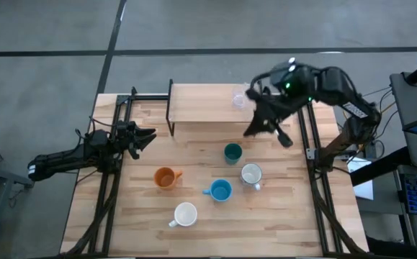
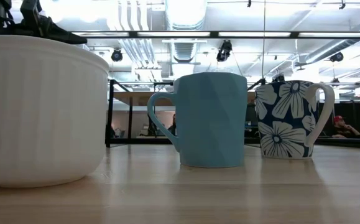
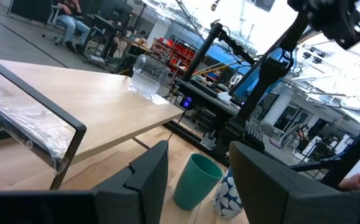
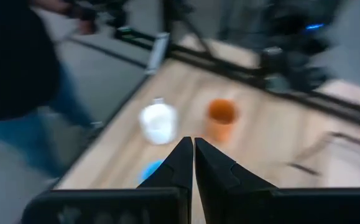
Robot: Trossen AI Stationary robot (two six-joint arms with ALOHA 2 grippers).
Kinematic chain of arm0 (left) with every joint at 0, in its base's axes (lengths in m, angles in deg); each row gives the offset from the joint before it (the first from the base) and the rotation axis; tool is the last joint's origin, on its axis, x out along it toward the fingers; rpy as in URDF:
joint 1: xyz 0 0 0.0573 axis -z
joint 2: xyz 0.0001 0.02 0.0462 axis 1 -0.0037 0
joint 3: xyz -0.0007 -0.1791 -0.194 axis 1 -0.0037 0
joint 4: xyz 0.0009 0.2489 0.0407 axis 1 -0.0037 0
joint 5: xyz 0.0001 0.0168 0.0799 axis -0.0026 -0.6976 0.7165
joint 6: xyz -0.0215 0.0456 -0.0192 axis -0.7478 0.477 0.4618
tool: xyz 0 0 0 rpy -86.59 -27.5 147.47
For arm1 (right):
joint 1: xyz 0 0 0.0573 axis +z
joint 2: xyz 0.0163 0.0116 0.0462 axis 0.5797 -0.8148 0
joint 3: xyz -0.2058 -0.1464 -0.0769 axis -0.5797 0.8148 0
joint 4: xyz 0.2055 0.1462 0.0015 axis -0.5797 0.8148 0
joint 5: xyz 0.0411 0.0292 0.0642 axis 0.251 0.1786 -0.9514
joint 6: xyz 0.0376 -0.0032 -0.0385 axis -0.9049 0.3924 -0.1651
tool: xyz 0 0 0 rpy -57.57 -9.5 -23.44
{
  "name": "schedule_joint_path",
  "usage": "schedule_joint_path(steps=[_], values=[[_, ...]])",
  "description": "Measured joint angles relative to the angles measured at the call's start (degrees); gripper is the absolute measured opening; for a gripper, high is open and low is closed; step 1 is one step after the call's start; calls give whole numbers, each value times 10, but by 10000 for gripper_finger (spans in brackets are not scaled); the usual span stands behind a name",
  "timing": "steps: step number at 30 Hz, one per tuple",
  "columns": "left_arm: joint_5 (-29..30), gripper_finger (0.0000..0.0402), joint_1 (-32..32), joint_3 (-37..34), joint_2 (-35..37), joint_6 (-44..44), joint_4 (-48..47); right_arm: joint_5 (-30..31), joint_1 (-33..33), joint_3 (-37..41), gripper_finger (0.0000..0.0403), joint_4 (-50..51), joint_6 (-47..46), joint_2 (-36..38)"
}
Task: Stack small to large cups/mugs on shelf
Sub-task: Put the orange mug on the shelf
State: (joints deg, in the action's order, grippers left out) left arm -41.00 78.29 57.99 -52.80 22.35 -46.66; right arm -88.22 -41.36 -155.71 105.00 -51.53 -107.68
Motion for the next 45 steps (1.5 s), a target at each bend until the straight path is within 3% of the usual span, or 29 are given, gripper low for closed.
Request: schedule_joint_path(steps=[11,21,28,37,40,45], values=[[-8,157,0,0,0,0,0,-39,60,184,8,-17,-100,3],[-40,157,0,0,0,1,0,-29,96,353,8,-181,-198,19],[-85,157,0,0,0,20,0,161,157,462,8,-330,-290,95],[-119,157,0,16,2,85,0,556,288,658,8,-669,-376,220],[-122,157,0,18,2,99,0,648,326,705,8,-683,-424,219],[-147,157,0,20,2,106,0,742,369,743,8,-684,-535,174]])
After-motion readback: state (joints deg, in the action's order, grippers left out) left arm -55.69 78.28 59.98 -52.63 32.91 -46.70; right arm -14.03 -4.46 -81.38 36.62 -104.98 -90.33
